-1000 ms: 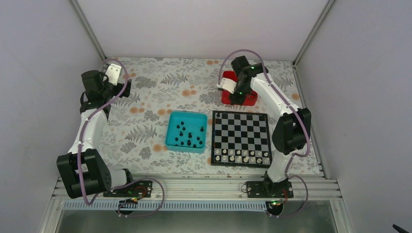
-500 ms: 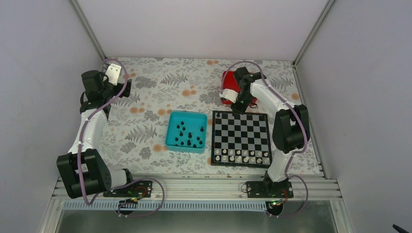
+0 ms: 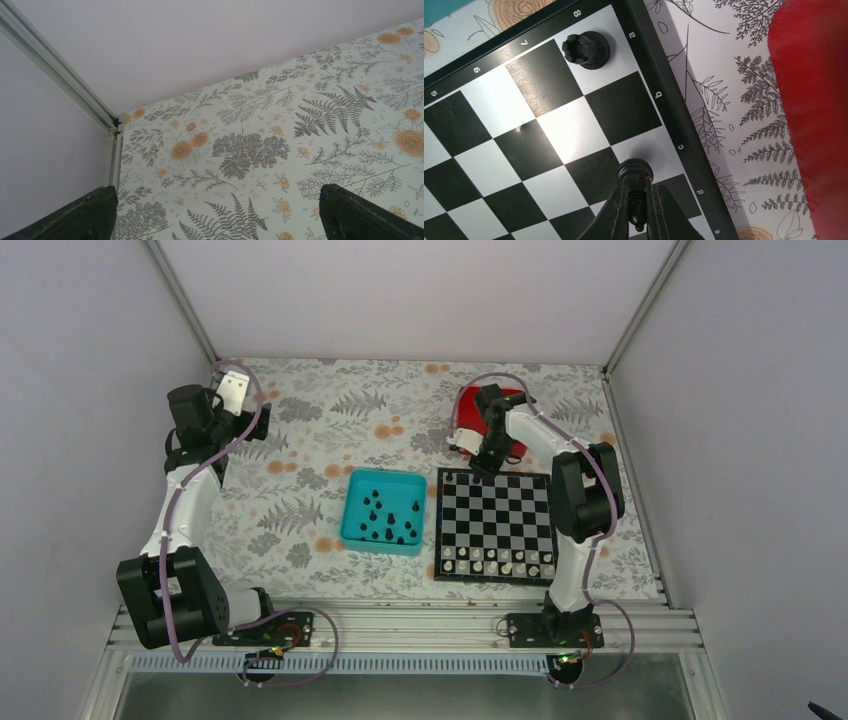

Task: Set up the chess pieces on the board
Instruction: Place the chess piece on the chessboard.

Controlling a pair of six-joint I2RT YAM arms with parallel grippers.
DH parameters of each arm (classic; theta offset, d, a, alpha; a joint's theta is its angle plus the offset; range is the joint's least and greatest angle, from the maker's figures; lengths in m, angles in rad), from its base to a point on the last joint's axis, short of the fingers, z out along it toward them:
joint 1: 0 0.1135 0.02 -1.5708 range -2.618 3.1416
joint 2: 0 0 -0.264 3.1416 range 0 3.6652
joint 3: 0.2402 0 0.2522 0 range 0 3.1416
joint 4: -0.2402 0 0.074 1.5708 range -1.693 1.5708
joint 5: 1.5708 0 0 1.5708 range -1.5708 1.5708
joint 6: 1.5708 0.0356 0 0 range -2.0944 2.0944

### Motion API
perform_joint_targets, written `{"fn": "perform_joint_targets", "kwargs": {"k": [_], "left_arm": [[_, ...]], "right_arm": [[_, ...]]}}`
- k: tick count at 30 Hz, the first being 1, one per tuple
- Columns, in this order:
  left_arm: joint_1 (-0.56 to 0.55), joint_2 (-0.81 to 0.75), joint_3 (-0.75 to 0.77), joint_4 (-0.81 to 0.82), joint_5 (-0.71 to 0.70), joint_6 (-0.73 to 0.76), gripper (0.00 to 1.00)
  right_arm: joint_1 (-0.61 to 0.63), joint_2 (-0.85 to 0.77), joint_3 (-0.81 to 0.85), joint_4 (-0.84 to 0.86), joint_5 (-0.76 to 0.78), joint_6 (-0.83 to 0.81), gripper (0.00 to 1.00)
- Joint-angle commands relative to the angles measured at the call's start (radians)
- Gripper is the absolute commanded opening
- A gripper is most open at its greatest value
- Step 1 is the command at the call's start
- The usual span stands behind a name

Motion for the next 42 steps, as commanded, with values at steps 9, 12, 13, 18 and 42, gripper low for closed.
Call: {"fn": "perform_joint_targets", "kwargs": {"k": [9, 12, 13, 18, 42], "left_arm": [[0.011, -0.004, 0.008, 0.006, 0.028, -0.004, 1.0], [0.011, -0.006, 0.007, 0.005, 0.03, -0.004, 1.0], [0.011, -0.006, 0.007, 0.005, 0.031, -0.004, 1.0], [0.013, -0.007, 0.005, 0.006, 0.032, -0.003, 1.0], [0.019, -0.012, 0.009, -0.001, 0.035, -0.001, 1.0]], "right_arm": [[-0.008, 0.04, 0.025, 0.029, -0.013, 0.002, 0.09], [-0.008, 0.045, 0.03, 0.028, -0.009, 0.002, 0.1], [-0.008, 0.047, 0.031, 0.025, -0.009, 0.002, 0.1], [-0.008, 0.048, 0.026, 0.033, 0.005, 0.002, 0.12], [0.341, -0.032, 0.27, -0.137, 0.031, 0.047, 0.43]]}}
